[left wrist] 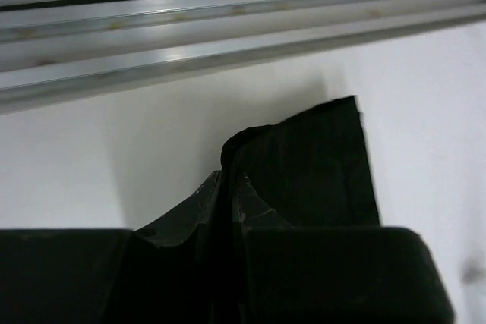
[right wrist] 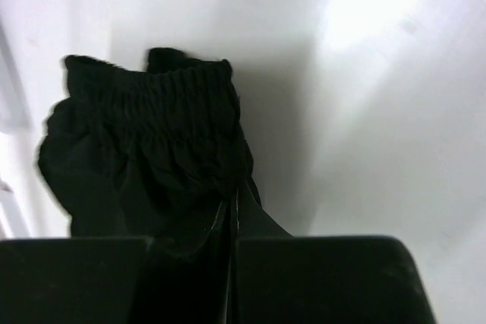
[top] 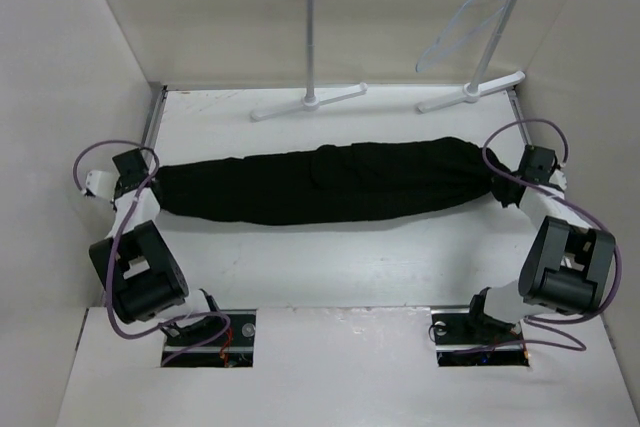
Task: Place the trousers on the hanger
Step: Fold the trousers at the center of the board.
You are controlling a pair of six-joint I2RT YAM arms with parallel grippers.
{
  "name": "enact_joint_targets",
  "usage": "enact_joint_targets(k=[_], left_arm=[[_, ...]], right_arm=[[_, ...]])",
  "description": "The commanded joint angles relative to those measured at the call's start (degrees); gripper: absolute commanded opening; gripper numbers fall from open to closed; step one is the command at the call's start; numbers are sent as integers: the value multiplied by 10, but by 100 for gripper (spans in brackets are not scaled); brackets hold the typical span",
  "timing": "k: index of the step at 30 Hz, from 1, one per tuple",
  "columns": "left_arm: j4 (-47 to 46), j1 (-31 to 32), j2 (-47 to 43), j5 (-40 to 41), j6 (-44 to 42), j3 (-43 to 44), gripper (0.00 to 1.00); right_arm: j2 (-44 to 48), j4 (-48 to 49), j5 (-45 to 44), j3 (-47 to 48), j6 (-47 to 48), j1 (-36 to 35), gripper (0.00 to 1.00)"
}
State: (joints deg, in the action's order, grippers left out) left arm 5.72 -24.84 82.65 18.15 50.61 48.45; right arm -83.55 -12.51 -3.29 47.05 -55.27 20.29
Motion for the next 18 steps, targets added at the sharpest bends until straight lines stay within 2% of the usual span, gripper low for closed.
enact_joint_targets(k=[1, 3, 4, 5, 7, 8, 10, 13, 15, 18], left_arm=[[24, -21, -51, 66, 0, -24, 3], [44, -21, -53, 67, 9, -27, 4], [46, -22, -56, 62, 13, -32, 7], [51, -24, -62, 51, 14, -33, 14], [59, -25, -86, 47, 14, -31, 32], [67, -24, -100, 47, 14, -26, 41], [85, -18, -126, 51, 12, -6, 56], [111, 14, -162, 57, 7, 23, 66], [123, 40, -182, 65, 5, 30, 68], [125, 95, -200, 65, -2, 22, 69]], right_arm=[[45, 0, -39, -41, -7, 8, 4], [57, -1, -49, -63, -9, 8, 10], [59, 0, -45, -69, -8, 8, 16], [62, 2, -42, -71, -4, 8, 27], [71, 0, -35, -71, 14, 8, 55], [79, -1, -33, -71, 21, 8, 65], [102, -6, -37, -72, 29, 9, 77], [120, -9, -37, -71, 37, 23, 86], [114, -4, -30, -65, 42, 27, 88], [57, -3, -8, -35, 65, 23, 88]])
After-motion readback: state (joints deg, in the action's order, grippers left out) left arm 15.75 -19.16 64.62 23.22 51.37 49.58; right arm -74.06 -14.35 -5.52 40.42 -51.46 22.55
